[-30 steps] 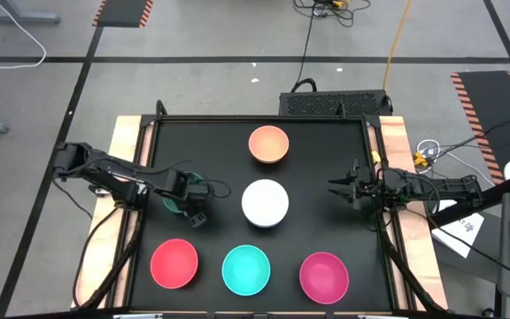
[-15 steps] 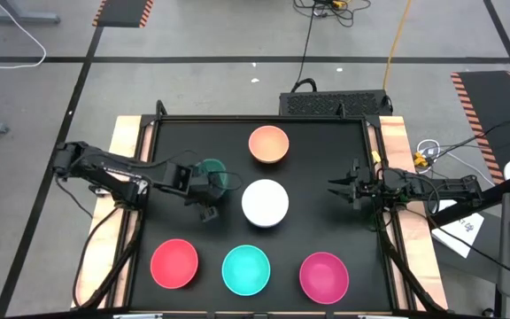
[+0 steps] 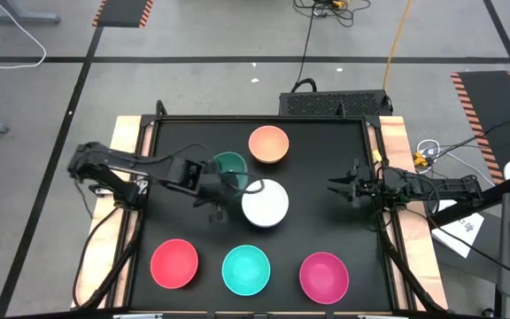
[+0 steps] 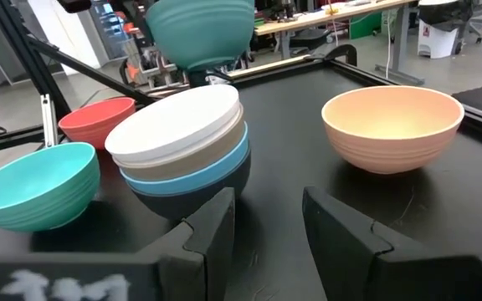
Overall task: Nest bowls inside each other
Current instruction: Stack the green bowl on the white bowl
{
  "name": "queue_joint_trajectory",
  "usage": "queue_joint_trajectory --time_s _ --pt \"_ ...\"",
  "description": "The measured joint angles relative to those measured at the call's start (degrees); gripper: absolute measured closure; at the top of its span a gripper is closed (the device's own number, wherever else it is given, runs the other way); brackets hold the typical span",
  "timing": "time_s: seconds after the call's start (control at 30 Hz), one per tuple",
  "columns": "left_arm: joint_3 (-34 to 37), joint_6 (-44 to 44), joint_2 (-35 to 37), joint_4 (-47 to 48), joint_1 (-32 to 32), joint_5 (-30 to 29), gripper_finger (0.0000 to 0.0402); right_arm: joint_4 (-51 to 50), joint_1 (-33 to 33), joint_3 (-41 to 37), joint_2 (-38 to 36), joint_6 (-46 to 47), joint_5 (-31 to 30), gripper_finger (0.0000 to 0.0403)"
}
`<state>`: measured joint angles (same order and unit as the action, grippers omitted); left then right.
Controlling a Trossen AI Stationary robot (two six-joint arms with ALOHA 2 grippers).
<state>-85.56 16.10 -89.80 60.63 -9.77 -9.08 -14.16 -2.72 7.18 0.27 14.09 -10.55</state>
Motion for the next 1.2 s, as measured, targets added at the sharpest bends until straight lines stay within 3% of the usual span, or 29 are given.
queue_joint_trajectory --time_s 0.23,0.6,0.87,1.2 --pt "-17.07 -6.76 -12.24 5.13 -1.99 1.90 0.0400 0.64 0.00 -0.03 0.01 -0.16 -0.10 0.0266" --pt "-35.26 -12.62 -29.69 11.87 -2.31 3.64 0.0401 0.62 0.00 -0.07 0.02 -0.22 -0.11 0.0266" --pt "-37.49 -12.44 -35.39 16.45 -2.62 7.61 0.0401 0.62 0.00 -0.07 0.02 -0.23 -0.10 0.0266" --pt "-37.49 -14.06 -35.74 15.39 -4.82 7.35 0.0400 0.60 0.00 -0.07 0.02 -0.26 -0.09 0.0266"
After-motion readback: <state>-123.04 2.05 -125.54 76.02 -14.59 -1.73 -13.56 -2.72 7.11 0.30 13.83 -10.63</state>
